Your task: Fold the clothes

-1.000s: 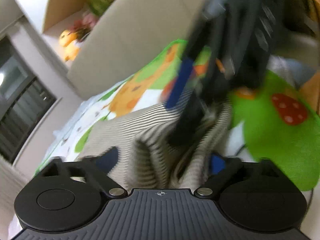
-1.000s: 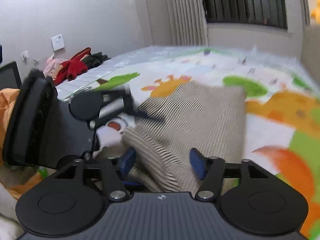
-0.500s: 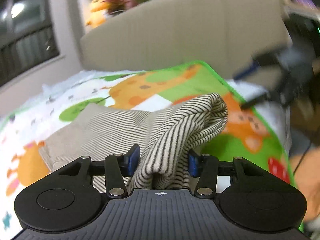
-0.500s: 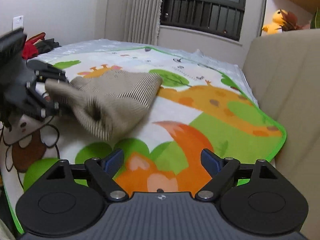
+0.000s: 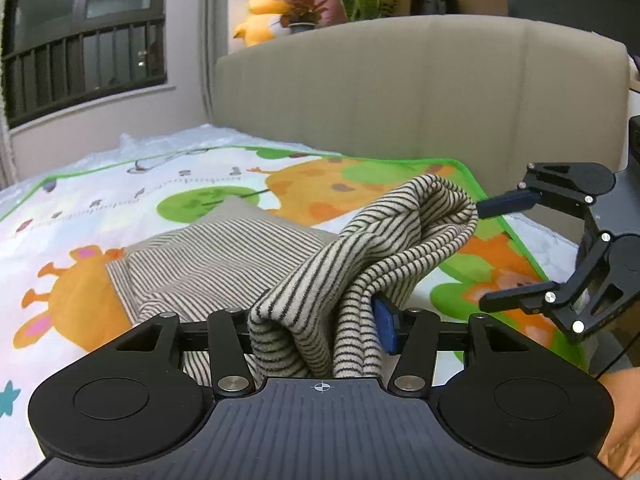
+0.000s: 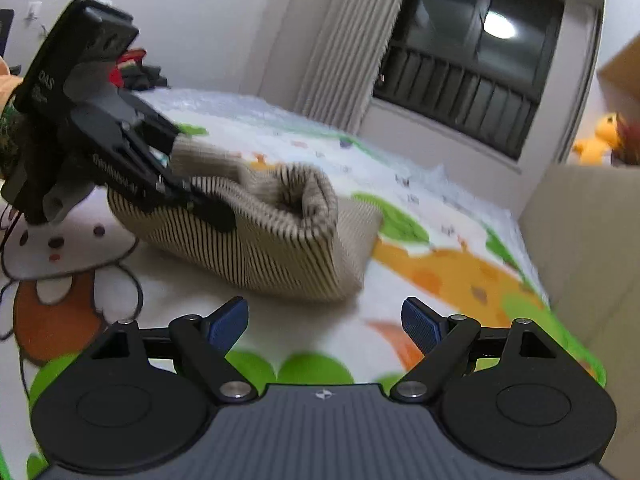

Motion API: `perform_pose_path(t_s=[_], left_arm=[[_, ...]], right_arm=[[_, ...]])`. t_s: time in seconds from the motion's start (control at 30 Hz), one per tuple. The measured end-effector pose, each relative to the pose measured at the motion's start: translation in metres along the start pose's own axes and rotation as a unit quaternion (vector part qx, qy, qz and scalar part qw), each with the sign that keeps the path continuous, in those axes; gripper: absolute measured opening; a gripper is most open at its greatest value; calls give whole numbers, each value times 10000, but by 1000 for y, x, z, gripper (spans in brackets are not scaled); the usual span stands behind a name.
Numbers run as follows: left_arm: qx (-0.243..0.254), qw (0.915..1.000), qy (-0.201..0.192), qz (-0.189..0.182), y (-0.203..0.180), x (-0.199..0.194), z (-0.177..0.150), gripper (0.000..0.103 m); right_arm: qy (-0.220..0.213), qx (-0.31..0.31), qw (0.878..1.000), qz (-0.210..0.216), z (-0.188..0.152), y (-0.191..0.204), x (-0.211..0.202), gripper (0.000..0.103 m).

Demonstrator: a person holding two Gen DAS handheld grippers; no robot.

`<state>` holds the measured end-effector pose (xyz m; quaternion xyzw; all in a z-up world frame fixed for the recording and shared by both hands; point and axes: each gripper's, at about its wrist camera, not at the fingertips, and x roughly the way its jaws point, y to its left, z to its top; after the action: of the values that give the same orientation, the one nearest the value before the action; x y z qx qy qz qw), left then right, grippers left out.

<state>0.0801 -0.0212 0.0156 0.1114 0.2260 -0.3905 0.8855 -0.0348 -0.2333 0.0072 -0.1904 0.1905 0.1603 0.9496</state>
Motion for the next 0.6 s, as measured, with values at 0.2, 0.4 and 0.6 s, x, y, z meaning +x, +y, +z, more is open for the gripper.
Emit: perform_pose_path(t_s=[0.2,0.4,0.6], left_arm=[[10,9998,-23,-214,5,3,-5,61],[199,9985,293,-410,-3,12,-16,52],[491,9940,516,-833,-34,-3,-24,50]], right_arm=[[-281,-105,9995,88,18,4,15,79],[-5,-380,9976,583,14,20,42,46],[230,292,9948,951,5,21,14,29]])
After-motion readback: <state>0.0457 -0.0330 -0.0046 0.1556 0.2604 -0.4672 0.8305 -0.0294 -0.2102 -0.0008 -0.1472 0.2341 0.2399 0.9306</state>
